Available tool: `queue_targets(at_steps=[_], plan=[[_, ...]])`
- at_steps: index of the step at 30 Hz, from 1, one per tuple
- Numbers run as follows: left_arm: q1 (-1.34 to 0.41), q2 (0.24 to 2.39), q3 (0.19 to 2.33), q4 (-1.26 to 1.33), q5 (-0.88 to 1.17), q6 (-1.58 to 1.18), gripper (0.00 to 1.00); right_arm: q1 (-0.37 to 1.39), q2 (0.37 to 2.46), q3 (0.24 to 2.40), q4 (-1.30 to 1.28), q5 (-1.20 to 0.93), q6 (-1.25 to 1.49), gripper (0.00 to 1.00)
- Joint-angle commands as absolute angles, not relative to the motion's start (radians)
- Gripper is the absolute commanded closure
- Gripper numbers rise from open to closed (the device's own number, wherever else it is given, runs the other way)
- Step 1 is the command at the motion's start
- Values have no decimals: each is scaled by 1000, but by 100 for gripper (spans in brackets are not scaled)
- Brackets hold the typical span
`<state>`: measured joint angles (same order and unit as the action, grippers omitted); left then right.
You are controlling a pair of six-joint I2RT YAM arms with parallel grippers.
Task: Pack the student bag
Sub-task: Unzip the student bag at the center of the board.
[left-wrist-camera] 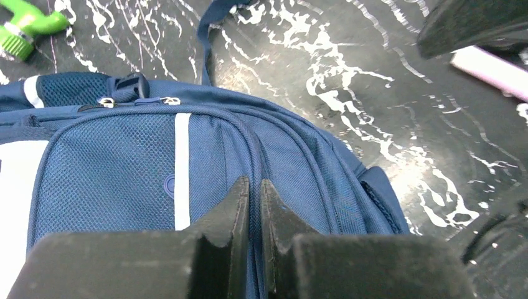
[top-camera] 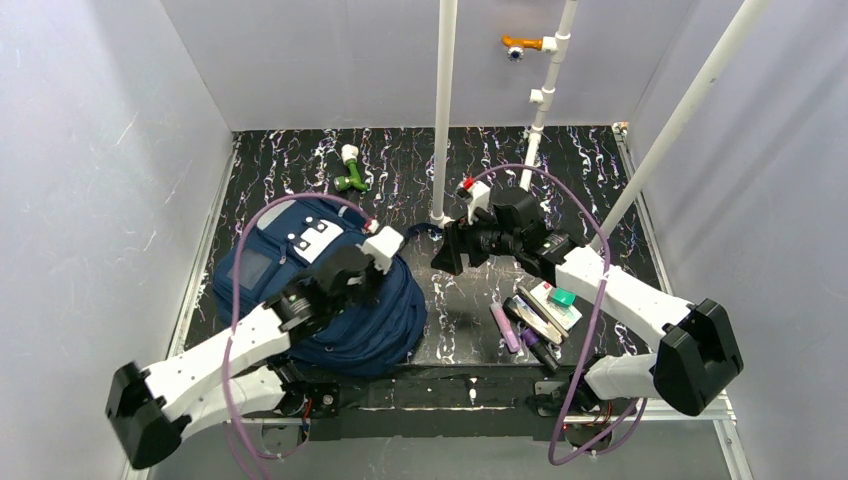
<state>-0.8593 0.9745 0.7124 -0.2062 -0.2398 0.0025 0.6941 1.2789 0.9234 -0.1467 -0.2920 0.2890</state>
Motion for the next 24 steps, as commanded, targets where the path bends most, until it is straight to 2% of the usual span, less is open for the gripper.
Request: queue_targets(at_steps=[1,6,8,14,19,24], plan=[[-862,773,591,-71,-92,27,100,696,1328,980,-20,-695,107,18],[-861,635,534,-91,30,65,100,698,1391,948,229,-732,-35,17],[-861,597,544,-137,111,100,100,700,1437,966,248,-838,-147,19],[-861,437,561,-246,288,197,100,707,1559,1138,-9,-975,-577,17],[-861,346,633,-422,285,267,100,713,1646,1228,-37,-1135,-662,18],[-861,323,658,-498,272,286,100,758,1673,1266,-205,-1166,-843,21]])
